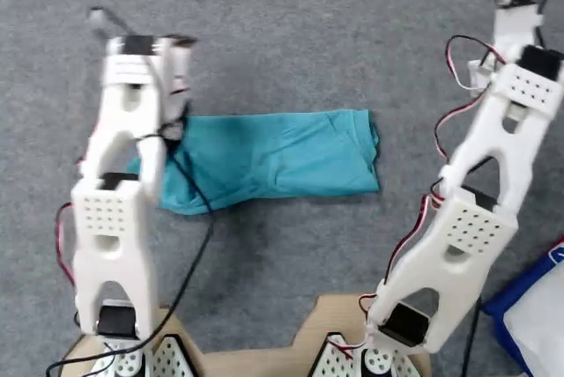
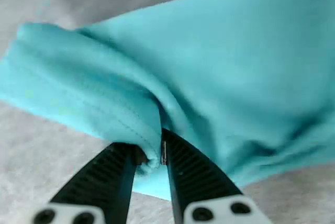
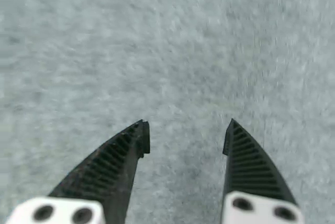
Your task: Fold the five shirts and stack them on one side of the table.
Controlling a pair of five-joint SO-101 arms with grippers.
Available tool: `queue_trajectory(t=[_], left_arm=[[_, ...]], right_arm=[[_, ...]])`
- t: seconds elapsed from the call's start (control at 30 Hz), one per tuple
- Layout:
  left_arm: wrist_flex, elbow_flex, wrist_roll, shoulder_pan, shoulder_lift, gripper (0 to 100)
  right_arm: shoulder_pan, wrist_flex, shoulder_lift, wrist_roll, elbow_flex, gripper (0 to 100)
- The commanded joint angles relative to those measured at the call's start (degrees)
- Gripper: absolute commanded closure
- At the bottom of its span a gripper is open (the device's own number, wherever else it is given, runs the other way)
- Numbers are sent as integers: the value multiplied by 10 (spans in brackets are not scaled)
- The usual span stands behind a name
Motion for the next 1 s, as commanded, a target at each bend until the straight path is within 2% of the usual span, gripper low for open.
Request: queue_trajectory(t=[0.0, 0.2, 0.47, 0.83, 0.97], left_arm=[[8, -48, 8, 89, -65, 982], [7, -142, 34, 180, -69, 982], [6, -241, 34, 262, -6, 982], [-11, -372, 36, 325, 100, 982], [-57, -373, 81, 331, 113, 982]], right_arm=[[24, -16, 13, -4, -34, 756], [51, -27, 21, -10, -35, 756], [60, -40, 22, -33, -34, 756], [61, -40, 22, -33, -34, 756], [61, -40, 22, -33, -34, 756]])
